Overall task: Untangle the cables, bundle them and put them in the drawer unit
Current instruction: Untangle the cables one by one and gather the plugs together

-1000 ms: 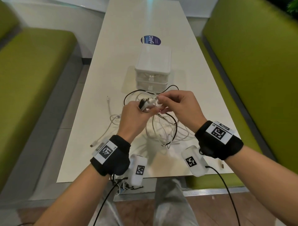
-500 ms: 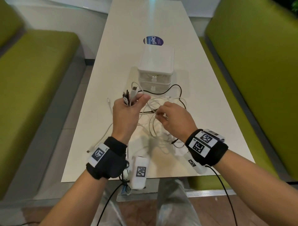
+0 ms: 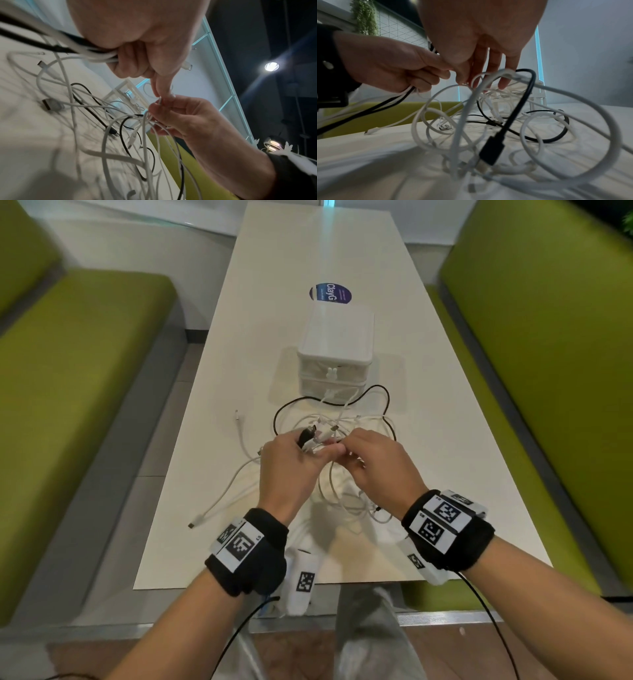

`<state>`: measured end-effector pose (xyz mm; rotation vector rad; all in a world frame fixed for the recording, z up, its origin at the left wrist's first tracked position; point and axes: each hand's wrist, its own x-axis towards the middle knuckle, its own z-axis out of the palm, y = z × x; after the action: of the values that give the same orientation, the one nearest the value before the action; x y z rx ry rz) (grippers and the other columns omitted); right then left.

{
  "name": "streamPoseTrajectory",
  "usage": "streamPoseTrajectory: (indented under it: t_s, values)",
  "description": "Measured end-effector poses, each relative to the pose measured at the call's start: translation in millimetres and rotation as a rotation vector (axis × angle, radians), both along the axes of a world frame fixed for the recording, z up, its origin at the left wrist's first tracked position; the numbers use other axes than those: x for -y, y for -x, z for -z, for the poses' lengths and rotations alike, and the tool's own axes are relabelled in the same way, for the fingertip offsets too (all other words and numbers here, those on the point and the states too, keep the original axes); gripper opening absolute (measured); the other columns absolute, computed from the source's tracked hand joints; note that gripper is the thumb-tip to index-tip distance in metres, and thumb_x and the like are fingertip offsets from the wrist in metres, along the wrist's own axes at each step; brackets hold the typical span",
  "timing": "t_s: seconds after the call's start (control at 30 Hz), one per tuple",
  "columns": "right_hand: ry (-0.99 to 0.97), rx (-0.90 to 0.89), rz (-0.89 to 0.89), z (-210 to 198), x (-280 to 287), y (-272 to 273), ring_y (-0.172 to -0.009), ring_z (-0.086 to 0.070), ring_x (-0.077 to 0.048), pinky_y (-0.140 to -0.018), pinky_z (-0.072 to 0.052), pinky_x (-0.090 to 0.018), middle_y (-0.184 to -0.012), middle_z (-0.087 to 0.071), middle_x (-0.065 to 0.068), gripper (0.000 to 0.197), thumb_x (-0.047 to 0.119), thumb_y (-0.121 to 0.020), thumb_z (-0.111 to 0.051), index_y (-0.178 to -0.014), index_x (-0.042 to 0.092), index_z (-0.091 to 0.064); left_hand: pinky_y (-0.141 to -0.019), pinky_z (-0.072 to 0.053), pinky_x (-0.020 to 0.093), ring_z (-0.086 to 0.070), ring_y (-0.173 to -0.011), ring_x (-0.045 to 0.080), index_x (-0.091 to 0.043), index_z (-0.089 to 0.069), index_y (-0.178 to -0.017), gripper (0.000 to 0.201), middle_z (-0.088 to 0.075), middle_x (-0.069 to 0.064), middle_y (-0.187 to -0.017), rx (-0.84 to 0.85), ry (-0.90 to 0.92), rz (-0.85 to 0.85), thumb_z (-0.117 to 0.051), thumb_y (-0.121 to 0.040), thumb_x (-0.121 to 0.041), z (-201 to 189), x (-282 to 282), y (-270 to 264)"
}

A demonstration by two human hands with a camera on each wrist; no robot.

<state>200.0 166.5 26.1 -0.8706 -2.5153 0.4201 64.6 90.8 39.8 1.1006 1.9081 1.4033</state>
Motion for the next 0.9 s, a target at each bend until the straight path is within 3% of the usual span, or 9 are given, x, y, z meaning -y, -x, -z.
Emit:
streamPoseTrajectory:
  t_s: [0.07,0.1,0.2,0.37,0.47,0.6,0.67,0.8,0.9]
  values:
    - [0.003,-0.014,-0.001,0,1,1,-0.073,-0.058,-0.024,-0.058,-0.043,-0.031,-0.080,-0.062,-0.001,0.021,0.026,-0.089,-0.054,-0.086,0.010,-0.067,-0.059,-0.047,0.021,-0.062,-0.059,0.003,-0.026,-0.070,-0.069,0.014,-0.066,-0.017,-0.058,0.012,-0.008,-0.002,-0.082,-0.075,-0.030,2,-1,1]
    - [0.006,-0.021,0.000,0,1,2,-0.072,-0.058,-0.024,-0.058,-0.043,-0.031,-0.079,-0.062,-0.001,0.024,0.029,-0.090,-0.051,-0.085,0.010,-0.066,-0.063,-0.052,0.031,-0.066,-0.065,0.012,-0.019,-0.072,-0.071,0.014,-0.070,-0.009,-0.064,0.014,-0.022,-0.007,-0.082,-0.076,-0.028,3,-1,1]
    - [0.051,-0.024,0.010,2,-1,5,-0.070,-0.058,-0.022,-0.058,-0.043,-0.030,-0.081,-0.061,0.000,0.016,0.025,-0.089,-0.062,-0.086,0.011,-0.068,-0.075,-0.054,0.045,-0.069,-0.076,0.025,-0.018,-0.073,-0.073,0.011,-0.073,0.002,-0.071,0.040,-0.073,-0.024,-0.080,-0.078,-0.024,-4,1,0]
    - [0.163,-0.054,0.081,15,-9,5,-0.079,-0.063,-0.016,-0.072,-0.049,-0.030,-0.091,-0.065,0.004,0.012,0.025,-0.088,-0.070,-0.091,0.014,-0.074,-0.070,-0.050,0.021,-0.059,-0.063,0.002,-0.015,-0.070,-0.074,0.011,-0.062,-0.015,-0.058,0.131,-0.307,-0.092,-0.077,-0.082,-0.019,-36,2,12]
    - [0.162,-0.064,0.104,15,-11,6,-0.080,-0.065,-0.017,-0.072,-0.050,-0.028,-0.090,-0.066,0.003,0.012,0.023,-0.087,-0.070,-0.091,0.013,-0.075,-0.072,-0.049,0.016,-0.057,-0.066,0.009,-0.018,-0.068,-0.073,0.014,-0.056,0.002,-0.065,0.180,-0.370,-0.172,-0.075,-0.084,-0.017,-41,0,20]
    - [0.146,-0.081,0.083,10,-12,4,-0.081,-0.064,-0.019,-0.072,-0.051,-0.035,-0.091,-0.067,0.002,0.011,0.023,-0.089,-0.067,-0.090,0.014,-0.074,-0.067,-0.045,0.021,-0.054,-0.056,-0.003,-0.012,-0.076,-0.086,0.032,-0.069,-0.009,-0.062,0.189,-0.143,-0.196,-0.066,-0.089,-0.042,-16,-3,29]
    - [0.153,-0.072,0.081,7,-13,2,-0.080,-0.062,-0.019,-0.072,-0.050,-0.037,-0.091,-0.066,0.002,0.013,0.026,-0.091,-0.064,-0.090,0.016,-0.072,-0.066,-0.046,0.021,-0.059,-0.060,0.001,-0.014,-0.077,-0.086,0.042,-0.073,-0.007,-0.071,0.158,-0.090,-0.123,-0.062,-0.085,-0.053,-7,3,20]
    - [0.068,-0.020,-0.008,5,-9,2,-0.076,-0.060,-0.022,-0.063,-0.049,-0.038,-0.087,-0.063,0.001,0.018,0.027,-0.092,-0.058,-0.089,0.013,-0.069,-0.049,-0.031,0.012,-0.042,-0.046,0.002,-0.013,-0.076,-0.080,0.020,-0.049,-0.018,-0.044,0.098,-0.003,0.018,-0.077,-0.079,-0.034,0,10,-4]
    - [0.033,-0.007,-0.050,7,-7,0,-0.076,-0.060,-0.023,-0.061,-0.049,-0.039,-0.086,-0.064,0.000,0.018,0.024,-0.089,-0.055,-0.089,0.011,-0.068,-0.048,-0.033,0.015,-0.042,-0.048,0.005,-0.024,-0.069,-0.066,0.021,-0.050,-0.015,-0.044,-0.013,0.030,-0.029,-0.077,-0.078,-0.038,5,7,-4]
